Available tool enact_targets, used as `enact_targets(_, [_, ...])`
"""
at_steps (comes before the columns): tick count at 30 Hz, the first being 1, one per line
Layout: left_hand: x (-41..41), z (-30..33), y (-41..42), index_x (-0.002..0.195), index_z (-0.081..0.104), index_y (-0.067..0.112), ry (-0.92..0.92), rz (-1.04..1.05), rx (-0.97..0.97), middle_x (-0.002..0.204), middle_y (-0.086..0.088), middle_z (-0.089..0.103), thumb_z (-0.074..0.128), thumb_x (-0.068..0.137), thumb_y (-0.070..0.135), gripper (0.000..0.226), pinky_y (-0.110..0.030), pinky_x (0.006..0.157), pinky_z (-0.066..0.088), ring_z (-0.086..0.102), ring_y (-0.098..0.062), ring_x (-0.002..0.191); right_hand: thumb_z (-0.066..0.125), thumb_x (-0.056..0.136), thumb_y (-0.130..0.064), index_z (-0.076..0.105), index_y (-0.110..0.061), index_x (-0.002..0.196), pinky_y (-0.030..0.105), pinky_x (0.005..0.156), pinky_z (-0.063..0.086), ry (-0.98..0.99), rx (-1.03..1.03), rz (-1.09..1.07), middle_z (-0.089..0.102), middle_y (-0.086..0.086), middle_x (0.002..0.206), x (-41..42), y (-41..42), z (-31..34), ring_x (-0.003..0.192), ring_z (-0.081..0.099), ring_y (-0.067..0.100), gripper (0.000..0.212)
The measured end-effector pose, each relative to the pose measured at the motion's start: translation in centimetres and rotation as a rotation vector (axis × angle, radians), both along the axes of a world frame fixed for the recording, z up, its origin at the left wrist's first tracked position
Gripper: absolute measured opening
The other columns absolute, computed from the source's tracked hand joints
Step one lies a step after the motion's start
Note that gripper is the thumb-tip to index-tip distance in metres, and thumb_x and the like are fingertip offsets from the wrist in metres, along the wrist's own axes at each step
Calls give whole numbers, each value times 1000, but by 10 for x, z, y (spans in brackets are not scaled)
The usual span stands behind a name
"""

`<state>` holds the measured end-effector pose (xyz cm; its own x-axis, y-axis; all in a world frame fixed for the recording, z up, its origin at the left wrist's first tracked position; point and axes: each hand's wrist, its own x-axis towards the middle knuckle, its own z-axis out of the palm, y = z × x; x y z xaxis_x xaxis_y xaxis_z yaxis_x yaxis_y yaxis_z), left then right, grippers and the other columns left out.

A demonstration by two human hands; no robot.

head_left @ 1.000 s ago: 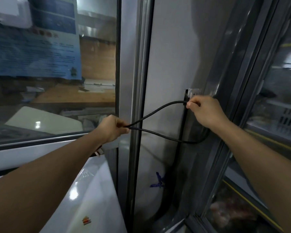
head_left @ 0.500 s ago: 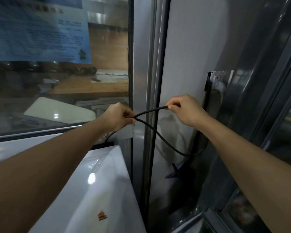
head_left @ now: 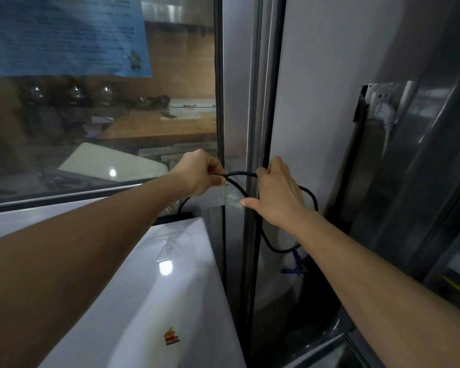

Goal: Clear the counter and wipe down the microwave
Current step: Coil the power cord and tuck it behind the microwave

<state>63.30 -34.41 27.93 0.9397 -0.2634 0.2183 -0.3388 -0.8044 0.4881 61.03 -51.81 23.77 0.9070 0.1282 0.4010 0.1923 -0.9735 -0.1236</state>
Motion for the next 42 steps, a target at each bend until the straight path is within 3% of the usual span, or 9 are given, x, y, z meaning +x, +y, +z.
enact_targets(4, [1, -3, 2, 88, 70, 16, -22, 7, 14, 86, 0, 66, 69, 84, 20, 6, -14, 57, 36, 58, -11, 78, 60, 88, -43, 53, -5, 120, 33, 77, 43, -2, 56, 12, 43, 11, 121, 10, 10, -11, 106, 48, 25, 50])
enact_targets(9, [-1, -9, 4, 93, 71, 16, -47, 8, 8, 89, 1, 66, 68, 85, 20, 10, -17, 62, 39, 59, -13, 82, 45, 98, -23, 58, -7, 104, 29, 63, 35, -53, 131, 87, 49, 7, 96, 19, 15, -27, 83, 53, 23, 22])
enact_targets(14, [-10, -14, 25, 91, 57, 13, -75, 63, 49, 90, -3, 60, 67, 82, 6, 15, -26, 72, 44, 57, -20, 84, 42, 99, -19, 55, -9, 91, 27, 62, 31, -3, 167, 94, 42, 0, 84, 26, 8, -37, 73, 43, 15, 18])
enact_targets(20, [-24, -27, 56, 99, 65, 10, -83, 106, 272, 96, -8, 63, 68, 81, 11, 18, -27, 76, 44, 58, -27, 92, 46, 97, -17, 48, -13, 78, 26, 55, 26, -1, 222, 123, 42, -5, 71, 28, 9, -38, 67, 43, 14, 20])
enact_targets(23, [-29, -27, 61, 105, 67, 18, -130, 157, 315, 102, -7, 66, 65, 83, 17, 22, -38, 81, 52, 59, -29, 95, 47, 96, -16, 43, -16, 69, 23, 48, 27, 67, 330, 123, 46, -3, 65, 31, 13, -44, 59, 45, 12, 28])
enact_targets(27, [-34, -27, 63, 108, 68, 26, -173, 169, 402, 103, -5, 67, 64, 85, 22, 24, -43, 79, 53, 59, -28, 94, 48, 93, -12, 55, -5, 80, 23, 48, 35, 117, 490, 128, 51, 0, 67, 32, 20, -60, 62, 51, 17, 17])
enact_targets(31, [-33, -29, 59, 106, 70, 20, -179, 156, 400, 99, -7, 67, 66, 84, 18, 22, -42, 78, 53, 59, -28, 87, 47, 93, -7, 59, -4, 83, 40, 69, 59, 224, 779, 149, 62, 12, 83, 38, 28, -77, 74, 66, 30, 16])
enact_targets(36, [-33, -37, 55, 102, 71, 16, -243, 133, 392, 96, -9, 68, 68, 83, 18, 19, -38, 77, 53, 60, -28, 85, 54, 89, 0, 56, -11, 74, 23, 51, 57, 351, 1058, 168, 60, 9, 84, 41, 39, -101, 74, 67, 30, 19])
enact_targets(42, [-33, -47, 54, 99, 71, 16, -265, 117, 431, 94, -10, 68, 67, 83, 16, 17, -38, 76, 51, 59, -30, 88, 56, 90, -4, 60, -9, 85, 34, 66, 59, 431, 1097, 151, 59, 8, 80, 43, 50, -135, 73, 67, 29, 8])
